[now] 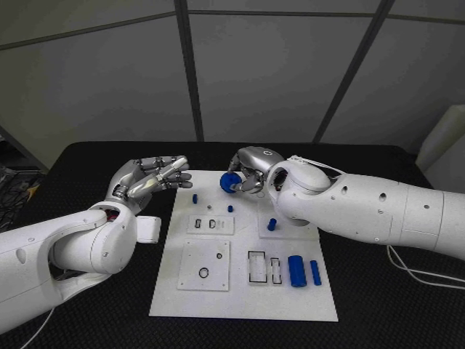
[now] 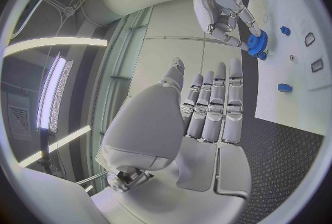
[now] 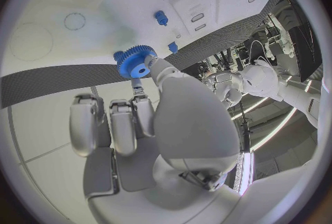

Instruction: Assemble the parts on the task board

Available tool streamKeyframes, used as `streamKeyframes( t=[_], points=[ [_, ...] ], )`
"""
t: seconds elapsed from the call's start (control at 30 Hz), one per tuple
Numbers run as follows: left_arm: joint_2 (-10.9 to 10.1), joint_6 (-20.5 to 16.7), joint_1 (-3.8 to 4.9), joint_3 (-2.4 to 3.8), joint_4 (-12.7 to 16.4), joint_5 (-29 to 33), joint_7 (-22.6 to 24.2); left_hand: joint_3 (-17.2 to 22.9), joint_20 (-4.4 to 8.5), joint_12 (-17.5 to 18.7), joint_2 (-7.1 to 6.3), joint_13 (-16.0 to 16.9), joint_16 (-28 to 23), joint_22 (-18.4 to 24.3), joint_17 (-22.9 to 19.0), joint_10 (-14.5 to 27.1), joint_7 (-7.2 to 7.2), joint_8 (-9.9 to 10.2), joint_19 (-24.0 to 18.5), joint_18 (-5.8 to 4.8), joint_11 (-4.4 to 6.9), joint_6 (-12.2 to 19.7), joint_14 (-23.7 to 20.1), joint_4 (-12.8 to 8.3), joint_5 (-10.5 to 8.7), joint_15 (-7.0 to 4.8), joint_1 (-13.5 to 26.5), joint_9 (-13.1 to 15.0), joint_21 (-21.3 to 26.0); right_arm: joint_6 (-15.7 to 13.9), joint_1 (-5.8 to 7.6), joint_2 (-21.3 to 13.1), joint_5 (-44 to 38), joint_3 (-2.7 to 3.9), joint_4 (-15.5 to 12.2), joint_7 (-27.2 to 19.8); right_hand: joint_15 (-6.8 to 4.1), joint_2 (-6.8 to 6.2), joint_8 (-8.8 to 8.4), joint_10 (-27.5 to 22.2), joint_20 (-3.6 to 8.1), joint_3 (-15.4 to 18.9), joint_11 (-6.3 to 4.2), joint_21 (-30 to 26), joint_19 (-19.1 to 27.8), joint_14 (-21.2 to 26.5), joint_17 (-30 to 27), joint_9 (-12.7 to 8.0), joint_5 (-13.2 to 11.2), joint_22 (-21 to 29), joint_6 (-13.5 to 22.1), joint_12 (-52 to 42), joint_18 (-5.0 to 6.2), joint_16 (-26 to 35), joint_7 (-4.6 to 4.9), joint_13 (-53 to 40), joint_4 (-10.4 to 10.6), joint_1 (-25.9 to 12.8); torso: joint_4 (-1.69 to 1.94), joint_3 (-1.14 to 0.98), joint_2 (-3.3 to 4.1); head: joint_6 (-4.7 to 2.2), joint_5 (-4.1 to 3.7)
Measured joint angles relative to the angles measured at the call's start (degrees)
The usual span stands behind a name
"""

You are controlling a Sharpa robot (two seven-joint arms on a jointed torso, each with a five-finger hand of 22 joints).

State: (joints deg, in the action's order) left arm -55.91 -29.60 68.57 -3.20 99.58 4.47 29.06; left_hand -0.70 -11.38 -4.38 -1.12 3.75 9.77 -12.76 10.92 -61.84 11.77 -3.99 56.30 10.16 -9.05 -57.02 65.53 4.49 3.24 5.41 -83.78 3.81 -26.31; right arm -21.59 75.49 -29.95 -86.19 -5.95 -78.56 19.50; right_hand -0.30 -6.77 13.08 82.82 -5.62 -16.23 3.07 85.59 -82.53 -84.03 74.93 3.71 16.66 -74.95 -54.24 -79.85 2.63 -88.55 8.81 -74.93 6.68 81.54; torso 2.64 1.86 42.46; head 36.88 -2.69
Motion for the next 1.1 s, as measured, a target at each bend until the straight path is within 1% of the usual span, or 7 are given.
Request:
streamKeyframes(
  t=[0.13,0.33,0.37,0.63,0.9,1.1],
  points=[
    [0.05,0.01,0.01,0.0,0.0,0.01,0.0,0.0,0.0,0.0,0.0,0.0,0.0,0.0,0.0,0.0,0.0,0.0,0.0,0.0,0.0,0.0,0.0,0.0,0.0,0.0,0.0,0.0,0.0,0.02,-0.03,1.48,-0.08,-0.02,1.29,-0.11,0.0,-0.01,-0.01,0.0,0.0,-0.13,0.0,0.0,0.0,0.0,0.0,0.0,-0.01,0.01,0.0,0.0,0.0,0.0,-0.01,0.0,-0.13,0.0,-0.04,-0.02,0.04,0.07,0.14],
    [0.11,0.03,0.01,0.01,0.02,0.03,-0.01,0.0,0.0,0.0,0.0,0.0,0.0,0.0,-0.01,0.0,0.0,0.0,0.0,0.0,0.0,0.0,0.0,0.0,0.0,0.0,0.0,0.0,0.0,0.13,-0.09,2.84,-0.14,-0.04,2.63,-0.27,0.0,-0.14,-0.22,0.0,0.0,-0.15,0.0,0.0,0.0,0.0,0.0,0.01,-0.01,0.01,-0.01,0.0,0.0,0.0,-0.04,0.0,-0.15,-0.17,-0.11,-0.08,0.04,0.37,0.34],
    [0.11,0.04,0.01,0.01,0.02,0.03,-0.02,0.0,0.0,0.0,0.0,0.0,0.0,0.0,-0.01,0.0,0.0,0.0,0.0,0.0,0.0,0.0,0.0,0.0,0.0,0.0,0.0,0.0,0.0,0.16,-0.11,3.0,-0.15,-0.05,2.82,-0.29,0.0,-0.08,-0.23,0.0,0.0,-0.15,0.0,0.0,0.0,0.0,0.0,0.0,-0.02,0.01,-0.21,0.0,0.0,0.0,-0.24,0.0,-0.15,-0.23,-0.12,-0.09,0.04,0.43,0.35],
    [0.12,0.05,0.02,0.01,0.04,0.04,-0.04,-0.16,0.0,0.0,0.0,0.0,-0.27,0.01,0.06,0.0,-0.01,0.0,0.0,0.0,0.0,0.0,0.0,-0.16,0.0,0.0,0.0,0.0,0.0,0.79,-0.29,3.7,-0.18,-0.13,3.89,-0.37,0.0,-0.16,-0.05,0.0,0.0,-0.32,0.0,0.0,0.0,0.0,-0.01,0.0,-0.06,0.01,-0.23,0.0,0.01,0.01,-0.38,0.0,0.02,-0.61,-0.16,-0.13,-0.02,0.73,0.51],
    [0.17,0.05,0.03,0.01,0.04,0.05,-0.06,-0.16,0.0,0.0,0.0,0.0,-0.27,0.01,0.06,0.0,0.0,0.0,0.0,0.0,0.0,0.0,0.0,-0.16,0.0,0.0,0.0,0.0,0.0,1.93,-0.53,4.24,-0.21,-0.24,4.64,-0.38,0.0,-0.3,-0.04,-0.01,0.0,-0.32,0.0,0.0,0.01,0.0,-0.01,0.0,-0.07,0.02,-0.39,0.0,0.01,0.01,-0.24,0.0,0.02,-0.74,-0.21,-0.15,-0.07,0.79,0.48],
    [0.17,0.05,0.03,0.01,0.04,0.06,-0.06,-0.16,0.0,0.0,0.0,0.0,-0.27,0.01,0.05,0.0,0.0,0.0,0.0,0.0,0.0,0.0,0.0,-0.16,0.0,0.0,0.0,0.0,0.0,2.75,-0.63,4.61,-0.22,-0.31,5.18,-0.34,0.0,-0.47,-0.05,-0.01,0.0,-0.31,0.0,0.0,0.01,0.0,-0.02,0.0,-0.08,0.02,-0.53,0.0,0.01,0.01,-0.35,0.01,0.02,-0.9,-0.21,-0.14,-0.07,0.8,0.57]
  ],
)
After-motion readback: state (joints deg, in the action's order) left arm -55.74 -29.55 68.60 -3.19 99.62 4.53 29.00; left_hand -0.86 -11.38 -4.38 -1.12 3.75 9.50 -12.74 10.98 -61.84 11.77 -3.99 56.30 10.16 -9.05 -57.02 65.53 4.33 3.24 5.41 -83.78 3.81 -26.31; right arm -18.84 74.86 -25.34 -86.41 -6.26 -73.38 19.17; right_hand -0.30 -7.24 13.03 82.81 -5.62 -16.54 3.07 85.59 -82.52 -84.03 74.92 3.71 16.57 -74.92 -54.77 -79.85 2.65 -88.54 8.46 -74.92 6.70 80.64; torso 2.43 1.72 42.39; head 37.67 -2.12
